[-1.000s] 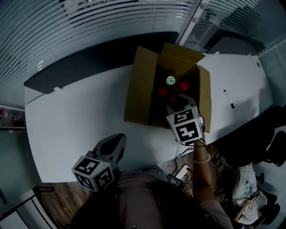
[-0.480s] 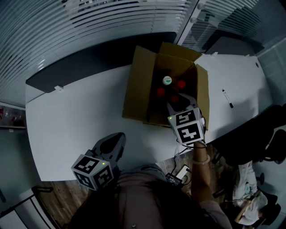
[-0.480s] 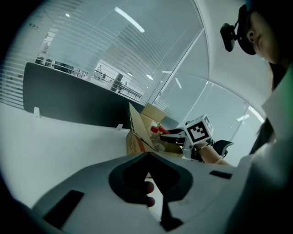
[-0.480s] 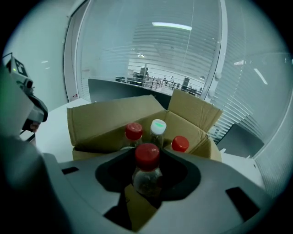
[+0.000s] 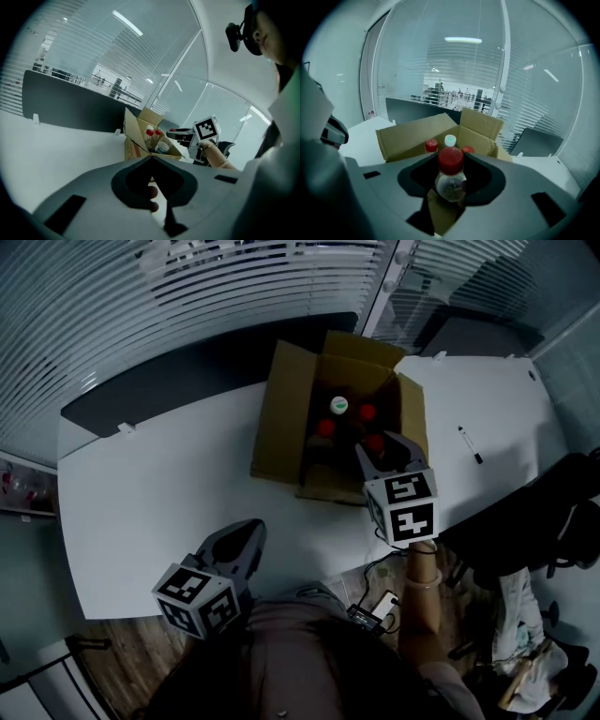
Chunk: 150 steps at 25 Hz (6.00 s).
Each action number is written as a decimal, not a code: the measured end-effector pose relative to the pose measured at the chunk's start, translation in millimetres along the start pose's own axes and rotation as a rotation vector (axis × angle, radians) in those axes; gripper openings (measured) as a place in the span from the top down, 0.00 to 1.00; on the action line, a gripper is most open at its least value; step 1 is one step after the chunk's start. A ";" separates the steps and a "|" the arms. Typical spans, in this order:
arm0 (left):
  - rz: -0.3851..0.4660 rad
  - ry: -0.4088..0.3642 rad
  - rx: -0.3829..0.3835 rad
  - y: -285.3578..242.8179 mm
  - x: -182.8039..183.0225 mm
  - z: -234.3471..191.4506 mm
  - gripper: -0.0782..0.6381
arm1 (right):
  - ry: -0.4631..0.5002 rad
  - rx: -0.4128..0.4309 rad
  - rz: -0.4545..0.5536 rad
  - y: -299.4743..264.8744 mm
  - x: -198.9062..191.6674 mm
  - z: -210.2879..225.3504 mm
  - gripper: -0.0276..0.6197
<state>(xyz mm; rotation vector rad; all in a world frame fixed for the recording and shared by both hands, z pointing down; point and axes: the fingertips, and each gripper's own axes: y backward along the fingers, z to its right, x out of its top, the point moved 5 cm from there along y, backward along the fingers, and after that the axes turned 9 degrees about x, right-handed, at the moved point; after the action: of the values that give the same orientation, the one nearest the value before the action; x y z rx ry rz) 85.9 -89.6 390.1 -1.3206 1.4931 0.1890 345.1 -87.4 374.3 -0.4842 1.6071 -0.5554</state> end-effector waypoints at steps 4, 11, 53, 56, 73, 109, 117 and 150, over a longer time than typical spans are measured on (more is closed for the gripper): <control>0.022 -0.002 0.007 7.8 -4.6 12.7 0.88 | -0.012 -0.028 0.079 23.7 5.8 6.5 0.68; 0.053 0.028 0.050 27.8 -23.9 30.8 0.88 | -0.028 -0.061 0.215 60.7 16.5 14.9 0.68; 0.085 -0.009 -0.040 196.5 -46.1 -118.9 0.88 | 0.042 -0.138 0.431 131.4 88.5 -246.0 0.68; 0.090 0.000 -0.016 209.8 -50.3 -133.2 0.88 | 0.045 -0.103 0.420 116.5 90.7 -264.2 0.68; 0.203 0.123 0.205 268.3 -58.4 -194.8 0.88 | 0.140 0.244 0.321 0.4 116.7 -370.0 0.68; 0.311 0.315 0.557 358.8 -111.4 -250.0 0.88 | 0.295 0.571 0.144 -123.8 101.4 -523.4 0.68; 0.289 0.317 0.568 362.7 -117.2 -255.6 0.88 | 0.280 0.591 0.113 -136.9 92.3 -533.1 0.68; 0.273 0.287 0.534 360.2 -113.7 -261.4 0.88 | 0.272 0.593 0.112 -145.5 90.1 -535.0 0.68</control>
<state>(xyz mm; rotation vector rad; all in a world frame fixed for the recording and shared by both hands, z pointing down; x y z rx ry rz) -372.8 -69.3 403.3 -0.7333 1.8056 -0.2247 -198.0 -218.2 433.7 0.1293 1.6137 -0.9995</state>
